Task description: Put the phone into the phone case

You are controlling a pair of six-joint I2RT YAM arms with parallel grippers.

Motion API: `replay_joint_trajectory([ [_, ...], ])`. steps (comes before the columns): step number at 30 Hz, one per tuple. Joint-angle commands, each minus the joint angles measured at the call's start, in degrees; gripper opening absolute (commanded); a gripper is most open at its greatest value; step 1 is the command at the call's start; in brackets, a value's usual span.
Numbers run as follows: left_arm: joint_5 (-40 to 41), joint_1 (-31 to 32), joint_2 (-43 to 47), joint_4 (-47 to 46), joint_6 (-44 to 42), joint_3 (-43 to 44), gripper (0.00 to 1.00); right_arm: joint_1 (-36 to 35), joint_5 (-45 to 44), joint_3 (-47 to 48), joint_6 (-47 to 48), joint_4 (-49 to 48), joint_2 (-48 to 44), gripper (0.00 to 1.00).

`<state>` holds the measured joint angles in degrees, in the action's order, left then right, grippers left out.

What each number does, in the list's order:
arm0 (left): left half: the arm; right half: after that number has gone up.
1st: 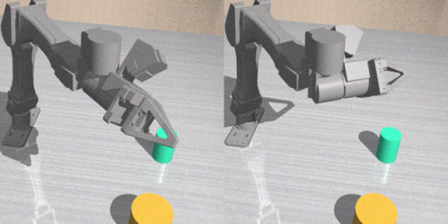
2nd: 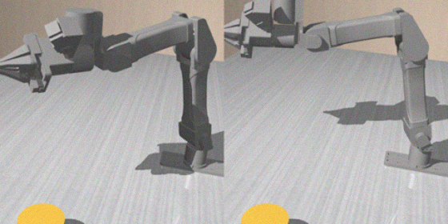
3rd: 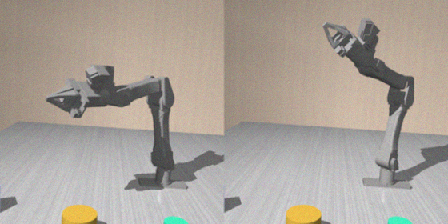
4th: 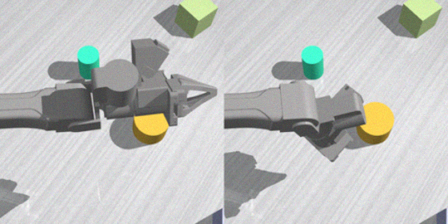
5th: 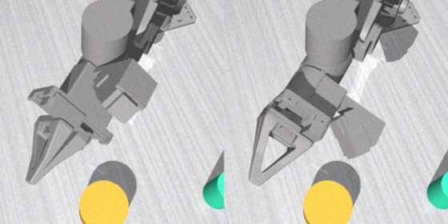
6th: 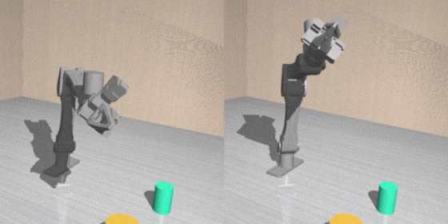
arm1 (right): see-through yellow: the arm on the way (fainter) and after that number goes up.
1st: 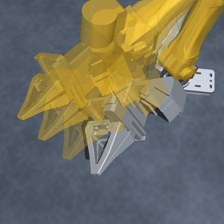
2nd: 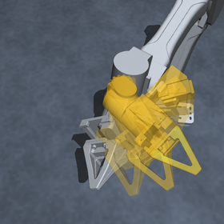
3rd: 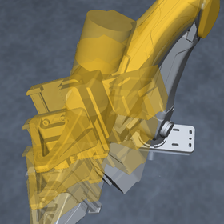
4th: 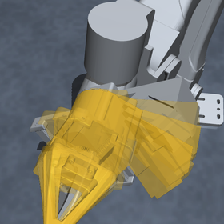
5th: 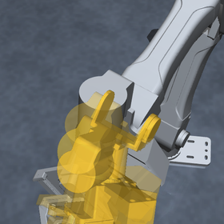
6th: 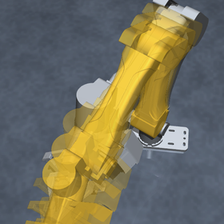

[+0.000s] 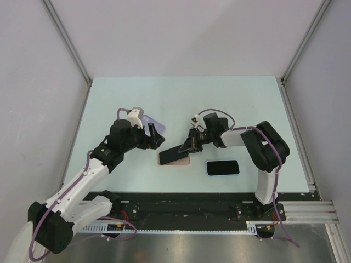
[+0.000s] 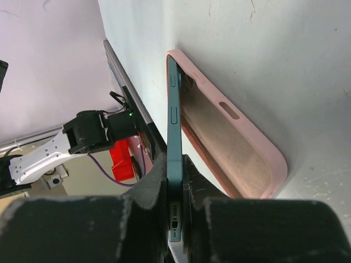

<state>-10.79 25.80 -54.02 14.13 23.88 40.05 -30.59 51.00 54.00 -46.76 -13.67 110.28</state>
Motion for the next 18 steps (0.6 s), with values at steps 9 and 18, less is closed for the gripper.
replay_joint_trajectory([
  [9, 0.50, -0.23, -0.47, -1.65, -1.03, -2.26, 0.90, -2.37, -7.84, -0.03, 0.54, 0.32, 3.27, 0.00],
  [18, 1.12, -0.23, -3.55, -2.09, 0.73, -3.05, 0.88, -3.51, -10.92, -7.32, -6.23, -14.70, 8.19, 0.00],
])
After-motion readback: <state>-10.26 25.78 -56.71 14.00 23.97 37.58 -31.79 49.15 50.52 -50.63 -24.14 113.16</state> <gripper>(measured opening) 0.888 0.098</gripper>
